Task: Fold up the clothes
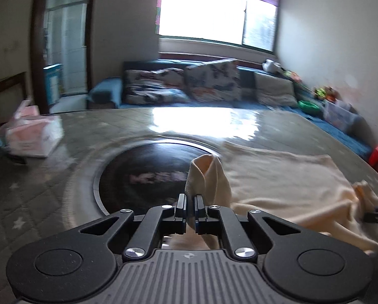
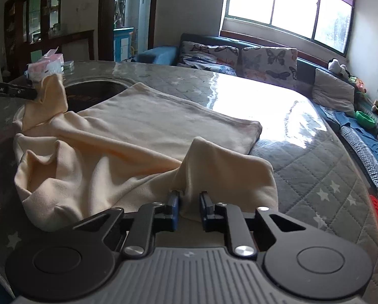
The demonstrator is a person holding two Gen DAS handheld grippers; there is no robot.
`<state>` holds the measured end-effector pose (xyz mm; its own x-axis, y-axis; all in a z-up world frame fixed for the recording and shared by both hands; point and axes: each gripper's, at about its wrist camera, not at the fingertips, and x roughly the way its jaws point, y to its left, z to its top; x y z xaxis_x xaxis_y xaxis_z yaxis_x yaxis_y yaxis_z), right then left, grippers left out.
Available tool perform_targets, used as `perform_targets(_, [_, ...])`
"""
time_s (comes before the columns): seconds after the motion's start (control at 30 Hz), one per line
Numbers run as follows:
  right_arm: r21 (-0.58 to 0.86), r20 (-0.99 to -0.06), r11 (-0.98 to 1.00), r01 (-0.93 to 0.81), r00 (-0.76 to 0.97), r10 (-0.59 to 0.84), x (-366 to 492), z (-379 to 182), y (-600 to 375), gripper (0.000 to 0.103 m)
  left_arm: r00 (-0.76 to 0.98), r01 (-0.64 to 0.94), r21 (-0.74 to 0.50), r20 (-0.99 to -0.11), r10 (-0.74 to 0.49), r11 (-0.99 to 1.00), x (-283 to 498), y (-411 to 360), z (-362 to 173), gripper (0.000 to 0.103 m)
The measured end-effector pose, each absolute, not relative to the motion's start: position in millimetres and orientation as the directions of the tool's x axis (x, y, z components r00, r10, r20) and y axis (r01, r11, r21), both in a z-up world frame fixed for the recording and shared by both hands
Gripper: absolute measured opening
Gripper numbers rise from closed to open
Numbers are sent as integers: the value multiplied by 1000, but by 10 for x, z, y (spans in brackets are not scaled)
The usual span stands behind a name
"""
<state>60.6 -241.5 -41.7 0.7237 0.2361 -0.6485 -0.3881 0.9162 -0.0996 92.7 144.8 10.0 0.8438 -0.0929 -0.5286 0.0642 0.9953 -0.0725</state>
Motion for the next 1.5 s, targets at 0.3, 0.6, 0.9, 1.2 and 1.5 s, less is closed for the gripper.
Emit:
perform_targets(0.3, [-109, -620, 933, -342, 757, 205, 603, -343, -2502, 6, 842, -192, -115, -530, 103, 975, 817, 2068, 103, 6])
perform_targets(0.6, [-140, -581, 973, -183, 811, 69, 703, -199, -2941, 6, 773, -275, -65, -608, 181, 959, 709, 2325, -87, 16])
perform_targets(0.9, [-153, -584, 988, 9, 806, -97, 810, -223, -3365, 17, 839, 0, -25, -543, -13, 1000, 594, 1525, 169, 54])
perform_targets(1.2, [-111, -589, 992, -52, 808, -24, 713, -262, -3339, 67, 770, 352, 22, -575, -276, 936, 577, 629, -3, 55])
perform_targets(1.5, [-66, -626, 987, -148, 776, 74, 717, -444, -3131, 86, 722, 442, 53, -613, -321, 895, 580, 390, -170, 53])
